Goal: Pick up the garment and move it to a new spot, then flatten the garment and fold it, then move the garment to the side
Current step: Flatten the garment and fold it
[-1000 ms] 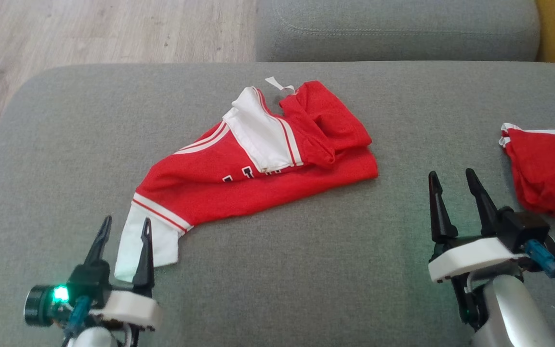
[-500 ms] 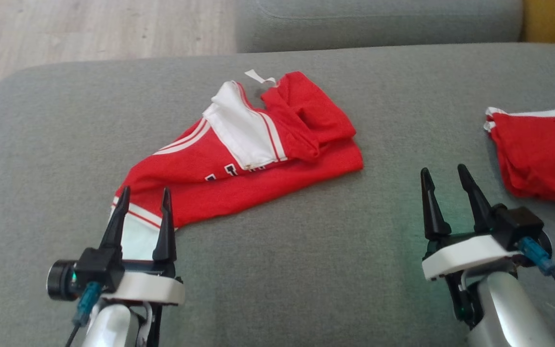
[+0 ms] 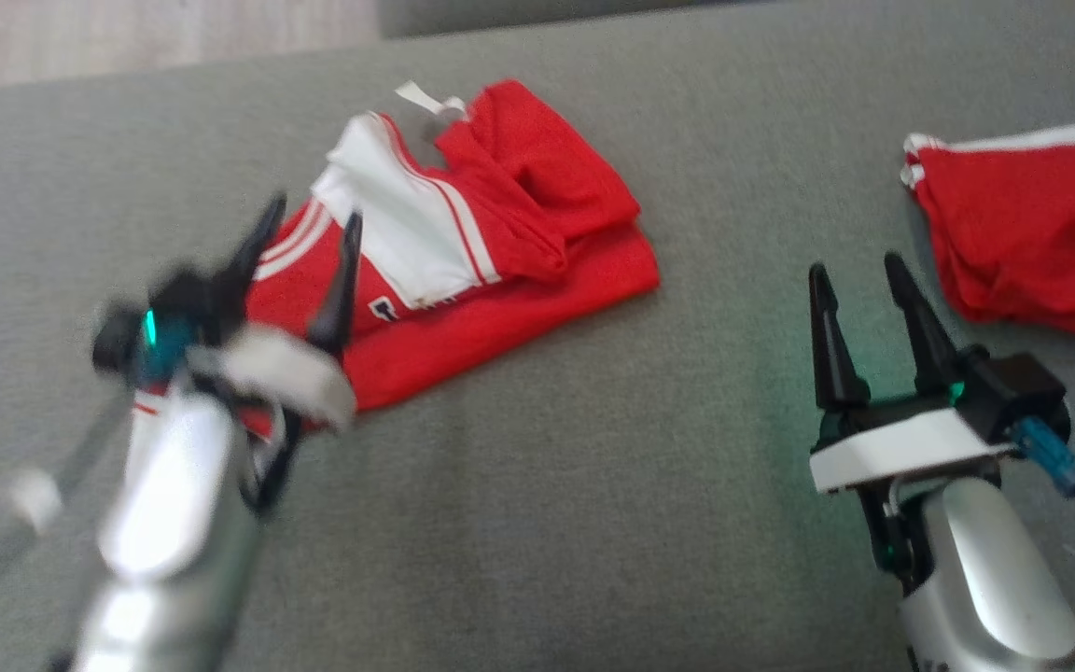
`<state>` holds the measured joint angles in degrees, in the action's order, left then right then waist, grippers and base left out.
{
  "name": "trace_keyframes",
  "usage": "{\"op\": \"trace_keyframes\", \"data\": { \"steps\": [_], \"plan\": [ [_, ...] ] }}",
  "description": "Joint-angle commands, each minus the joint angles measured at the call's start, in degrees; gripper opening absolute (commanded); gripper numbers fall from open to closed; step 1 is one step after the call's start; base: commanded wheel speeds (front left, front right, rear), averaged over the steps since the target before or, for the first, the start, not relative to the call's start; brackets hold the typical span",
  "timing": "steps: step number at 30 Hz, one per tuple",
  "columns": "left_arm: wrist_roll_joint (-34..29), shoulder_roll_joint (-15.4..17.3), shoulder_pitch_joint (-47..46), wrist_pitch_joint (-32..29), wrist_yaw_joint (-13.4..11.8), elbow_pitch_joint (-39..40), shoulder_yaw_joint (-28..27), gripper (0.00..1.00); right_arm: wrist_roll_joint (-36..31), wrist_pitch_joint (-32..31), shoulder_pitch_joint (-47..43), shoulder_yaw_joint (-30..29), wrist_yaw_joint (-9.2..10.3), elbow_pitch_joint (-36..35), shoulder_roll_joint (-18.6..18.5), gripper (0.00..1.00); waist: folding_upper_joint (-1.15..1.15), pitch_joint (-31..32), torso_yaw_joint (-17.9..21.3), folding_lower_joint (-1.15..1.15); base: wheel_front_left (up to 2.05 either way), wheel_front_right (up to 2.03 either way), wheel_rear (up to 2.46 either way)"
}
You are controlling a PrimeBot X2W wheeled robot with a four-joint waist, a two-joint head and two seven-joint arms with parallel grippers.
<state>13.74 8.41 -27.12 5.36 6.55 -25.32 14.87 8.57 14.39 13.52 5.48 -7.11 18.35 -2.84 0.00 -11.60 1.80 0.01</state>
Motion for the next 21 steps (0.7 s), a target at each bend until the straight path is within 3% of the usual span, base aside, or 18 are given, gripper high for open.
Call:
{"op": "trace_keyframes", "data": {
  "steps": [1, 5, 11, 17, 21],
  "plan": [
    [2.5, 3.4, -8.5, -4.5, 0.7, -1.1, -0.8, 1.00, 0.5, 0.6, 3.2, 1.9, -0.37, -2.7, 0.0, 1.00, 0.00, -3.2, 2.4, -0.01, 0.00, 0.00, 0.00],
    [6.1, 7.0, -16.7, -12.2, 0.9, -5.3, 3.4, 1.00, 0.9, 0.6, 4.6, 2.9, -0.37, -3.2, 0.0, 1.00, 0.00, -5.2, 4.2, -0.01, 0.00, 0.00, 0.00],
    [17.2, 13.0, -27.0, -26.3, 0.9, -11.3, 10.4, 1.00, 2.2, 0.6, 6.5, 3.8, -0.37, -4.0, 0.0, 1.00, 0.00, -7.5, 7.4, -0.01, 0.00, 0.00, 0.00],
    [20.9, 16.7, -30.8, -32.5, 0.9, -15.3, 15.0, 1.00, 3.0, 0.6, 6.7, 3.9, -0.37, -4.2, 0.0, 1.00, 0.00, -8.2, 8.9, -0.01, 0.00, 0.00, 0.00],
    [24.1, 16.5, -31.6, -33.9, 0.9, -16.6, 16.2, 1.00, 3.0, 0.6, 6.5, 3.8, -0.37, -4.3, 0.0, 1.00, 0.00, -8.3, 9.3, -0.01, 0.00, 0.00, 0.00]
  ]
}}
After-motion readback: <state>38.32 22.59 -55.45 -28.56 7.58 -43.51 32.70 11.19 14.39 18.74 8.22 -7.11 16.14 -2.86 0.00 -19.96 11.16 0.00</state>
